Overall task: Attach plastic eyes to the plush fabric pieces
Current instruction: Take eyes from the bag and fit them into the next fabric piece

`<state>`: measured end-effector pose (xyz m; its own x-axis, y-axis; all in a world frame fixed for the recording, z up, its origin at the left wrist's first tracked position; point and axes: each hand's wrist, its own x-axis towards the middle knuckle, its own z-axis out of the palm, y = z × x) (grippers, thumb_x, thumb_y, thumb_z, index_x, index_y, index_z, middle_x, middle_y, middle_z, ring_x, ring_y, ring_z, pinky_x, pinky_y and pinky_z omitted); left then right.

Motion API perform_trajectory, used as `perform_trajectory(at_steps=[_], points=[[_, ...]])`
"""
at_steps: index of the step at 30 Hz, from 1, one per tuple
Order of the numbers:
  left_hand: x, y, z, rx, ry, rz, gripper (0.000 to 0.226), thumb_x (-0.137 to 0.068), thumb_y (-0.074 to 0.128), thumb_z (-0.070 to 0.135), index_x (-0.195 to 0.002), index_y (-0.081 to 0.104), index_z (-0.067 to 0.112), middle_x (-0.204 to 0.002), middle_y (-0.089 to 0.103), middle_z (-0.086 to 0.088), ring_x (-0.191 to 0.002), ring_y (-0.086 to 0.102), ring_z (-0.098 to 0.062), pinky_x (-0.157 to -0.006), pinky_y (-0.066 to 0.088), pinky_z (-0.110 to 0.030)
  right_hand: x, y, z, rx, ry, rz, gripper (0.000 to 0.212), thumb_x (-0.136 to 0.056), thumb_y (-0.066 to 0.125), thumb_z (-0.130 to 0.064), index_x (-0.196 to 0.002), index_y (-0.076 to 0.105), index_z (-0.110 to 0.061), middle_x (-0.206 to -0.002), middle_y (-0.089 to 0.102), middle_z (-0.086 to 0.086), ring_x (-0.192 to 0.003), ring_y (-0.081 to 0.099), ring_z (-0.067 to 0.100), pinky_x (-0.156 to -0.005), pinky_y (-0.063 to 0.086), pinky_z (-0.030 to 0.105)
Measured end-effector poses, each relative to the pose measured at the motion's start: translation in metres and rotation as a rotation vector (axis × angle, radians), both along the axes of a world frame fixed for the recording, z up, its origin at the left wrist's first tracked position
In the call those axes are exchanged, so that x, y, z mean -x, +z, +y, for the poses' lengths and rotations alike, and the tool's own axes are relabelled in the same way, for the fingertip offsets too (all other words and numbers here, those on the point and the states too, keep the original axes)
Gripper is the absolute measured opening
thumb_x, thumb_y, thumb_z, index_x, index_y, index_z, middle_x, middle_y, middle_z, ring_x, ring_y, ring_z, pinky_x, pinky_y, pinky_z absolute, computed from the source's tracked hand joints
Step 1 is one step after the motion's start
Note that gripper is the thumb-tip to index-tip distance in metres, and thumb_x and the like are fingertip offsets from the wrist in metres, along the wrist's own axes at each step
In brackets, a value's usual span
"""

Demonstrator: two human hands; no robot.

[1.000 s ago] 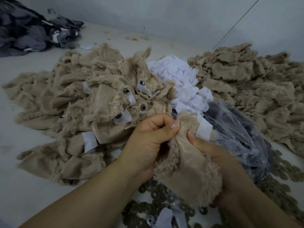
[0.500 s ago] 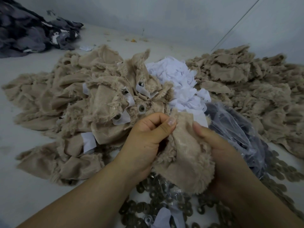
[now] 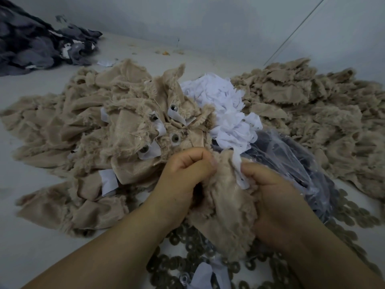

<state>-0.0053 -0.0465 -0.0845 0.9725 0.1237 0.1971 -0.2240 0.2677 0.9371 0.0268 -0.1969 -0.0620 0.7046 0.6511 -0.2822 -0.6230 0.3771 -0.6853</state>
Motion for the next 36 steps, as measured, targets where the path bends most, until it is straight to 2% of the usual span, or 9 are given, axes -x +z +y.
perform_trajectory(at_steps=[4,11,15,17,20,25,29,33,36], points=[[-0.001,-0.001,-0.004,-0.097,0.114,0.004,0.057,-0.072,0.072,0.044,-0.071,0.053,-0.009,-0.064,0.045,-0.01,-0.061,0.037,-0.023,-0.056,0.035,-0.032,0.004,-0.001,0.004,-0.023,-0.013,-0.042,0.035,-0.074,0.056,-0.016,-0.098,0.079,-0.007,-0.105,0.075,0.019,-0.092,0.074,0.027,-0.078,0.062,0.037],[-0.002,-0.004,-0.002,-0.029,0.108,0.024,0.025,-0.08,0.067,0.022,-0.067,0.06,0.002,-0.067,0.049,-0.014,-0.066,0.041,-0.026,-0.065,0.036,-0.04,0.001,0.005,0.003,-0.059,-0.077,0.147,0.042,-0.076,0.045,-0.017,-0.083,0.079,0.006,-0.09,0.075,0.022,-0.073,0.075,0.033,-0.062,0.063,0.043],[0.0,-0.003,-0.002,-0.047,0.116,-0.019,0.02,-0.074,0.068,0.03,-0.064,0.064,0.013,-0.063,0.049,-0.009,-0.062,0.039,-0.023,-0.059,0.037,-0.033,0.005,0.01,0.007,-0.106,0.062,0.31,0.03,-0.091,0.063,-0.014,-0.106,0.071,0.011,-0.096,0.07,0.015,-0.079,0.072,0.023,-0.074,0.062,0.029],[0.001,-0.002,-0.001,-0.081,0.13,-0.041,0.018,-0.075,0.068,0.027,-0.062,0.063,0.016,-0.061,0.049,-0.006,-0.059,0.039,-0.021,-0.055,0.037,-0.03,0.005,0.01,0.009,-0.178,0.083,0.333,0.041,-0.079,0.079,-0.004,-0.114,0.067,0.013,-0.097,0.067,0.013,-0.08,0.069,0.021,-0.081,0.06,0.026],[0.001,-0.001,0.0,-0.116,0.153,-0.073,0.019,-0.079,0.066,0.022,-0.062,0.062,0.017,-0.059,0.048,-0.005,-0.057,0.038,-0.021,-0.052,0.036,-0.029,-0.001,0.001,0.006,-0.012,-0.03,0.16,0.043,-0.077,0.07,-0.009,-0.115,0.068,0.011,-0.092,0.07,0.02,-0.071,0.071,0.025,-0.061,0.061,0.031],[0.002,0.0,-0.002,-0.176,0.179,-0.119,0.019,-0.085,0.061,0.014,-0.067,0.06,0.008,-0.059,0.049,-0.008,-0.055,0.039,-0.021,-0.051,0.036,-0.028,-0.006,-0.005,-0.002,0.18,-0.125,-0.097,0.028,-0.077,0.061,-0.02,-0.082,0.079,0.001,-0.076,0.074,0.013,-0.062,0.072,0.02,-0.053,0.058,0.027],[0.003,0.001,-0.002,-0.203,0.19,-0.124,0.019,-0.084,0.061,0.014,-0.066,0.06,0.009,-0.059,0.049,-0.006,-0.055,0.04,-0.019,-0.051,0.036,-0.027,-0.009,-0.009,-0.006,0.29,-0.126,-0.177,0.028,-0.1,0.05,-0.004,-0.119,0.058,0.015,-0.087,0.068,0.018,-0.066,0.064,0.014,-0.062,0.054,0.027],[0.003,0.003,-0.001,-0.202,0.21,-0.118,0.019,-0.083,0.061,0.014,-0.064,0.06,0.012,-0.057,0.049,-0.002,-0.052,0.04,-0.017,-0.05,0.036,-0.025,-0.009,0.009,-0.012,0.241,0.105,-0.246,0.028,-0.077,0.06,-0.008,-0.099,0.077,-0.001,-0.093,0.075,0.022,-0.074,0.075,0.03,-0.063,0.06,0.034],[0.003,0.004,-0.002,-0.225,0.204,-0.136,0.019,-0.083,0.061,0.012,-0.065,0.059,0.008,-0.053,0.047,0.003,-0.048,0.039,-0.009,-0.047,0.035,-0.02,-0.01,0.019,-0.015,0.459,0.028,-0.428,0.023,-0.085,0.061,0.007,-0.1,0.074,-0.005,-0.085,0.077,0.014,-0.071,0.076,0.025,-0.058,0.059,0.028]])
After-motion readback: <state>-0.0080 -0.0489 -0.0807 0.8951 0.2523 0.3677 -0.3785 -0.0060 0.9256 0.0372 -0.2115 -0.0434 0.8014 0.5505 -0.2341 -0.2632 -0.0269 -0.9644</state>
